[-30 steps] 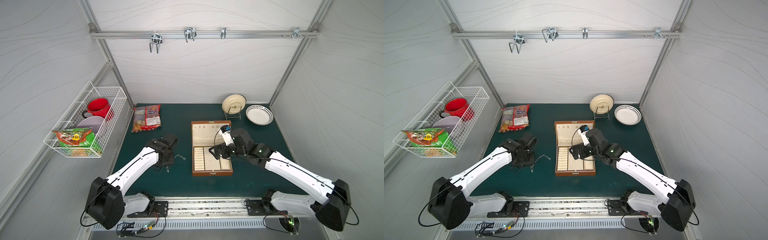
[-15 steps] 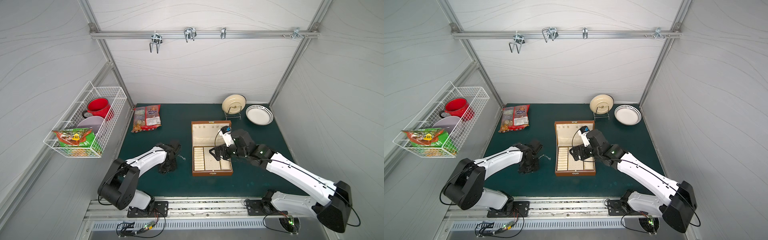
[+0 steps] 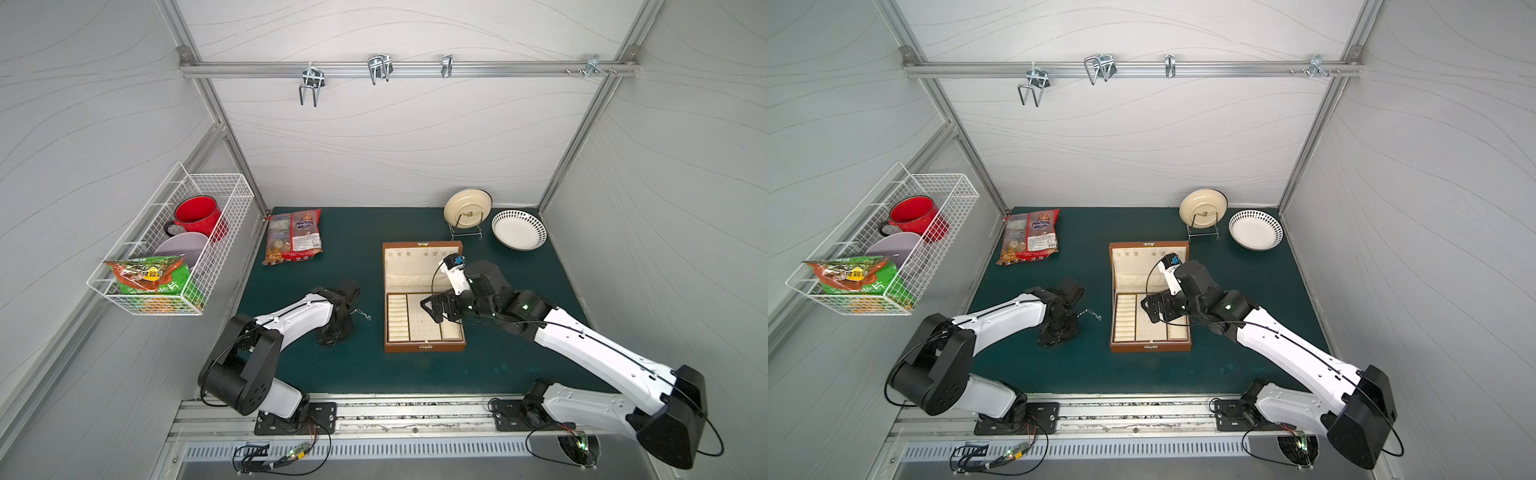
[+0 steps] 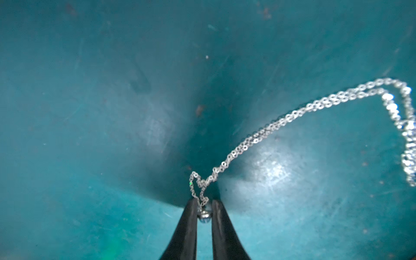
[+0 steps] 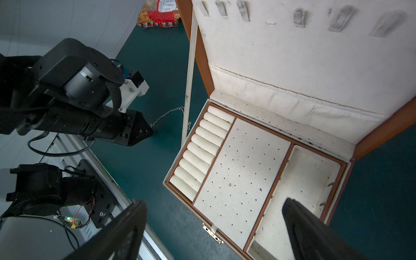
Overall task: Put jewelry chain into jewelry box
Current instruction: Pick up the necklace from the center of the board.
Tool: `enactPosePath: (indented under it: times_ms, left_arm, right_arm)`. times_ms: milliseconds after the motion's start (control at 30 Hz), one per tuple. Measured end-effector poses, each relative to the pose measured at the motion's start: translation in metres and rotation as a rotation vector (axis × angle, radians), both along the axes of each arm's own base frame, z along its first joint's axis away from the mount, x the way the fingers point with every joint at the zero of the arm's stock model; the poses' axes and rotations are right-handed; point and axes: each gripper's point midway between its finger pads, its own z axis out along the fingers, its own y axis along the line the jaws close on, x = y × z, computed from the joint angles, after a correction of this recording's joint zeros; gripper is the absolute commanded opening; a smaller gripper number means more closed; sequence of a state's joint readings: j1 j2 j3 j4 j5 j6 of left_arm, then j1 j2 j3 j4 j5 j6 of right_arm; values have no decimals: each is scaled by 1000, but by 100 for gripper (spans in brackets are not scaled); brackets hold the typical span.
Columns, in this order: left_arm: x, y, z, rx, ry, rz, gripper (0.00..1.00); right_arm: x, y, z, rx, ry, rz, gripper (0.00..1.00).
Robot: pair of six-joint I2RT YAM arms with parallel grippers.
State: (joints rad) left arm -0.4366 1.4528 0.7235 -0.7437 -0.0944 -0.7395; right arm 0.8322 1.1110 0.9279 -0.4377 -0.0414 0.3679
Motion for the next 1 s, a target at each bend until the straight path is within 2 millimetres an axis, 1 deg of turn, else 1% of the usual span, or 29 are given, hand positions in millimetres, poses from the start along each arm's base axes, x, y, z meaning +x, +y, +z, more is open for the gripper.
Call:
enactPosePath:
  times_ms: [67, 167, 233, 300, 400, 500, 600, 800, 900, 1000]
  left_arm:
    - [-6, 2, 0, -6, -5, 10, 16]
    - [-16, 5, 1, -10, -3, 22, 11]
    - [-24, 9, 1, -1, 17, 28, 9]
    - [-27, 11, 2, 6, 29, 30, 7]
    - [-29, 13, 7, 22, 40, 29, 7]
    - [-22, 13, 22, 23, 6, 27, 10]
    - [-12, 10, 39, 13, -43, 24, 10]
    - [-1, 8, 70, 7, -98, 11, 10]
    - [5, 6, 89, -2, -128, -3, 10]
    - [12, 3, 115, -16, -161, -21, 10]
  right_arm:
    - [0, 0, 0, 0, 0, 0, 99]
    - [0, 0, 0, 2, 0, 1, 99]
    - [0, 1, 0, 3, 0, 2, 99]
    - [0, 1, 0, 4, 1, 4, 99]
    - [-1, 2, 0, 5, 5, 7, 99]
    - [-1, 2, 0, 6, 7, 10, 99]
    - [-2, 2, 0, 8, 9, 13, 99]
    - [-3, 5, -1, 12, 13, 23, 99]
    - [-6, 11, 0, 21, 8, 51, 99]
    - [-12, 22, 3, 33, -15, 106, 99]
